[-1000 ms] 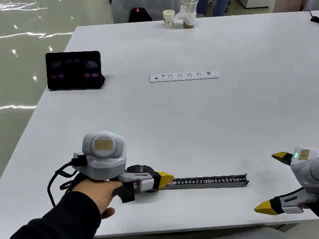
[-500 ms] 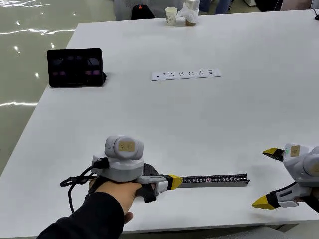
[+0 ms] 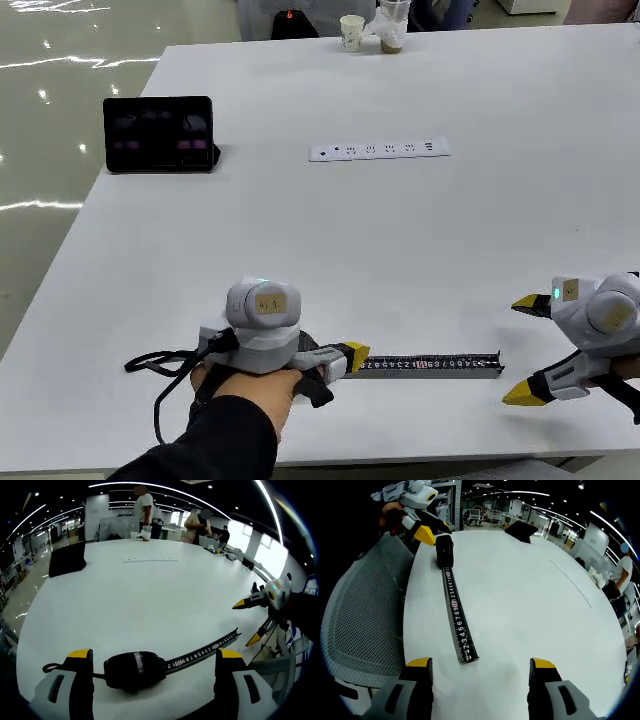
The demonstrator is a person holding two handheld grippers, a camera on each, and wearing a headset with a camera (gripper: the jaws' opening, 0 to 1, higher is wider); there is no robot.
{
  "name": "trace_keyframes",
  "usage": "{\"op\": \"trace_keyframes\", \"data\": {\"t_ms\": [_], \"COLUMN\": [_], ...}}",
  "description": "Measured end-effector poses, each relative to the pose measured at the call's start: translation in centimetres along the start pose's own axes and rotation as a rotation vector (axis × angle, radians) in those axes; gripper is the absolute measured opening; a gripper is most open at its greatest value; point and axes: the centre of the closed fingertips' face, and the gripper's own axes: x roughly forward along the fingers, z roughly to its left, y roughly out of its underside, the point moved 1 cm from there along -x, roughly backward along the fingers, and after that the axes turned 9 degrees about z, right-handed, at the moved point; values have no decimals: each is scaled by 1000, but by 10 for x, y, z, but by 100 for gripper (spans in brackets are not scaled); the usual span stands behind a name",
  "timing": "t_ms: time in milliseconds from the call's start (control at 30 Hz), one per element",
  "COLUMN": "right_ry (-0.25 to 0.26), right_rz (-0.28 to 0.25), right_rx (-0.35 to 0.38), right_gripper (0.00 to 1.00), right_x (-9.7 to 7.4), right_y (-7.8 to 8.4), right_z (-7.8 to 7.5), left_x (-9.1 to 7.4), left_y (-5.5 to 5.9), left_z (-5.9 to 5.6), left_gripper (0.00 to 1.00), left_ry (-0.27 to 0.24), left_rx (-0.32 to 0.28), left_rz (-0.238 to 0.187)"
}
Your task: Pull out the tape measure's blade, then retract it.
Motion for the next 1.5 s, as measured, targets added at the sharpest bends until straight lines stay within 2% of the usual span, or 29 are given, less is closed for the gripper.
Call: {"op": "trace_keyframes", "data": {"t_ms": [100, 200, 367, 500, 567, 700, 733, 767, 800, 867, 900, 1067, 1100, 1300, 1367, 1433, 1500], "right_ry": [-26, -51, -84, -109, -117, -129, -131, -133, -133, -134, -135, -135, -150, -163, -171, -172, -170], "right_rz": [5, 28, 44, 68, 79, 86, 87, 89, 90, 99, 103, 107, 109, 134, 141, 159, 165], "right_rx": [-19, -64, -114, -148, -163, -168, -169, -173, -178, -188, -188, -188, -187, -239, -221, -262, -244], "right_gripper": [74, 65, 50, 41, 39, 33, 31, 29, 27, 23, 21, 16, 13, 13, 13, 12, 12], "right_x": [2, 5, 7, 13, 14, 15, 15, 16, 17, 18, 19, 20, 20, 24, 23, 24, 24], "right_y": [-3, -3, -4, 0, 1, 0, 1, 2, 2, 5, 6, 7, 7, 7, 6, 6, 6], "right_z": [-1, 1, 3, 5, 6, 8, 8, 9, 9, 10, 10, 10, 12, 12, 11, 12, 12], "left_x": [4, 8, 17, 32, 38, 41, 42, 44, 44, 46, 46, 44, 44, 44, 44, 44, 44], "left_y": [2, 5, 9, 22, 28, 27, 26, 23, 24, 29, 28, 24, 24, 25, 24, 26, 26], "left_z": [6, 9, 12, 13, 20, 27, 26, 22, 23, 21, 21, 24, 24, 23, 24, 25, 28], "left_gripper": [99, 99, 99, 99, 99, 99, 99, 99, 99, 99, 99, 99, 99, 99, 99, 99, 99], "left_ry": [-29, -40, -41, -26, -38, -41, -31, 2, -3, -11, -11, -21, -20, -19, -22, -26, -34], "left_rx": [1, -8, 9, 29, 23, -7, -19, -52, -51, -8, -6, 0, -2, 9, 10, -4, -15], "left_rz": [-18, -31, -62, -48, -35, -66, -81, -105, -106, -82, -86, -108, -110, -104, -105, -97, -96]}}
